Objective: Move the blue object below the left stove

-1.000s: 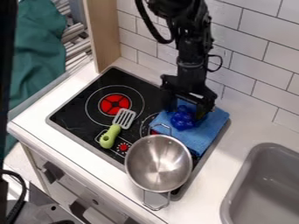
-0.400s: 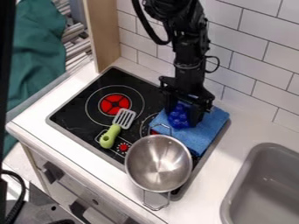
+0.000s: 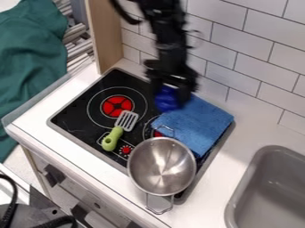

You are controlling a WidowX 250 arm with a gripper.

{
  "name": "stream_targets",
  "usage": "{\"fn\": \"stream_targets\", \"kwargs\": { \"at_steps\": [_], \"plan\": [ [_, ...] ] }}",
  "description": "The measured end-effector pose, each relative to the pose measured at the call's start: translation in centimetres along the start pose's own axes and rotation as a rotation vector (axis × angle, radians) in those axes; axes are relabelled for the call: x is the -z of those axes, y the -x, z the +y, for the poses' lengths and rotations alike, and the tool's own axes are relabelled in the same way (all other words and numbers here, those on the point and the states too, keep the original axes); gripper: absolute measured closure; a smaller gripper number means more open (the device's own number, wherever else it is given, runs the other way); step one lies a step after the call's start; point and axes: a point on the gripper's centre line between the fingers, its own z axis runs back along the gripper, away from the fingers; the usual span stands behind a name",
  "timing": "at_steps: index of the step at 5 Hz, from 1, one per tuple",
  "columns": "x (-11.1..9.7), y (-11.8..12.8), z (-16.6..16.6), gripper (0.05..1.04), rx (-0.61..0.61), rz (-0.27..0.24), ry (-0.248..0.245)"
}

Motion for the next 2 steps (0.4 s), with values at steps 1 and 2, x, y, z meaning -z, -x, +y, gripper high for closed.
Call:
{"fn": "stream_targets", "kwargs": {
  "at_steps": [1, 2],
  "plan": [
    [-0.5, 1.6, 5.0, 0.331, -0.1, 0.003, -0.006],
    [-0.6, 2.9, 9.9, 0.332, -0.168, 0.02, -0.026]
  ]
}}
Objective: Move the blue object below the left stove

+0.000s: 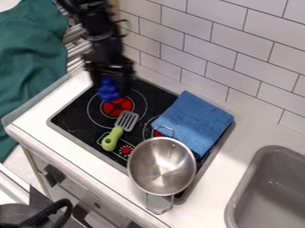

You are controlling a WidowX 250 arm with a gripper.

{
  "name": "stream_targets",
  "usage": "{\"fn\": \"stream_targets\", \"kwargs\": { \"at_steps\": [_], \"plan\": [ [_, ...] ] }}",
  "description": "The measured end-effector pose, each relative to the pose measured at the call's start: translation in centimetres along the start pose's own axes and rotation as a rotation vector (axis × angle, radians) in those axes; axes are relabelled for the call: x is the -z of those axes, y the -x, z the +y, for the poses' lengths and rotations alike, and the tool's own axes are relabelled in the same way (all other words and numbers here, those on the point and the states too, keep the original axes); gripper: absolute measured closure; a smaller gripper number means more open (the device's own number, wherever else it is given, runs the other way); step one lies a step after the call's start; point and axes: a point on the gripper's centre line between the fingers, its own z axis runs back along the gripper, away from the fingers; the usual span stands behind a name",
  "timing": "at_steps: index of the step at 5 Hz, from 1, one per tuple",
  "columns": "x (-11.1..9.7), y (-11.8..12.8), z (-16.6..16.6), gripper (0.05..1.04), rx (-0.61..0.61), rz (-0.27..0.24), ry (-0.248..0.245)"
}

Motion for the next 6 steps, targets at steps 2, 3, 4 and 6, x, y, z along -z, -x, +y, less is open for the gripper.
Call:
{"fn": "stream_targets", "kwargs": {
  "at_steps": [2, 3, 4, 6],
  "plan": [
    [1.5, 1.9, 3.4, 0.332, 0.02, 0.082, -0.037],
    [1.4, 3.5, 2.6, 0.332, 0.047, 0.096, -0.058],
    [0.8, 4.4, 1.4, 0.267, 0.05, 0.091, -0.076],
    [0.9, 5.0, -0.2, 0.083, 0.042, 0.062, -0.086]
  ]
}}
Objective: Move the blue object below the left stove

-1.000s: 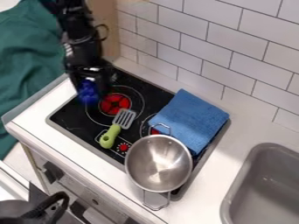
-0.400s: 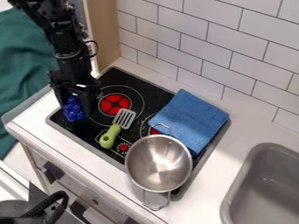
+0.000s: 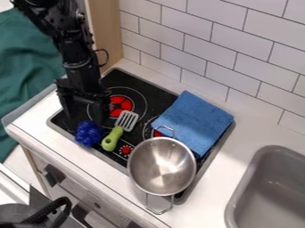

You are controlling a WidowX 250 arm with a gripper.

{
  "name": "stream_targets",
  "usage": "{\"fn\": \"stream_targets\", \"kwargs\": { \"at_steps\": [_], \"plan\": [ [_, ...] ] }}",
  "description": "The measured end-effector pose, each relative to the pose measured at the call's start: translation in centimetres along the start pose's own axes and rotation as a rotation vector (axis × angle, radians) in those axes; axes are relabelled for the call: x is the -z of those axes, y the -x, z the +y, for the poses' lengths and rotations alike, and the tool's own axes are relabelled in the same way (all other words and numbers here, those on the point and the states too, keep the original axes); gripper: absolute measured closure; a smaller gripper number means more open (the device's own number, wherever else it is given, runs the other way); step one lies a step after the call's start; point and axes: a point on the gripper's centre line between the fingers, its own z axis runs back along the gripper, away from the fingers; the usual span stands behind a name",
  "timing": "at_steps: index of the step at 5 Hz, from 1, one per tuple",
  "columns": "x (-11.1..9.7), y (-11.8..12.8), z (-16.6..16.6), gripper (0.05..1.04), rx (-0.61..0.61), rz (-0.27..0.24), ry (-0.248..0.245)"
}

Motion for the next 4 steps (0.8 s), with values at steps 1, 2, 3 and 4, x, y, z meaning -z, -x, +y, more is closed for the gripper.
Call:
{"fn": "stream_targets", "kwargs": {
  "at_steps": [1, 2, 3, 4],
  "plan": [
    [-1.4, -0.1, -0.6, 0.083, 0.001, -0.056, -0.009],
    [-3.3, -0.2, -2.1, 0.083, 0.042, -0.107, -0.029],
    [-4.2, -1.0, -4.5, 0.083, 0.122, -0.143, -0.037],
    [-4.3, -1.0, -5.9, 0.083, 0.171, -0.126, -0.052]
  ]
}}
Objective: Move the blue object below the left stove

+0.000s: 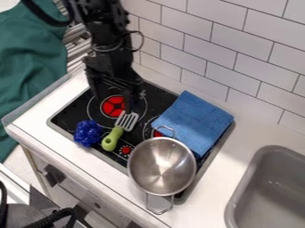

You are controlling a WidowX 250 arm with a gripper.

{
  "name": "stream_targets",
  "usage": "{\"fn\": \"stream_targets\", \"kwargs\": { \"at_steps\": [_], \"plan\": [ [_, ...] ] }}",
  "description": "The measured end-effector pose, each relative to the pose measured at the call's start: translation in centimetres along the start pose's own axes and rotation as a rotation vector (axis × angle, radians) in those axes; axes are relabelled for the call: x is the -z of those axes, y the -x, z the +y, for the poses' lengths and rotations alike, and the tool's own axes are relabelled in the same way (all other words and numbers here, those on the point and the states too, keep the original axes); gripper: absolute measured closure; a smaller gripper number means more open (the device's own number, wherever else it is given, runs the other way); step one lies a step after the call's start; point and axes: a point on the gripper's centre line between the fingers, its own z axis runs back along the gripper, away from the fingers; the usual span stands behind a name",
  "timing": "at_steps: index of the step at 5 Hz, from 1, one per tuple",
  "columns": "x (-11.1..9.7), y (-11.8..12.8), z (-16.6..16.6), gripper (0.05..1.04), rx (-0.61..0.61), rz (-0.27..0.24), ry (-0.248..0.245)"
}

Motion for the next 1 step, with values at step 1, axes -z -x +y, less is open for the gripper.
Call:
{"fn": "stream_targets", "kwargs": {
  "at_steps": [1],
  "plan": [
    [0.01, 0.07, -0.53, 0.083, 0.009, 0.016, -0.009]
  ]
}}
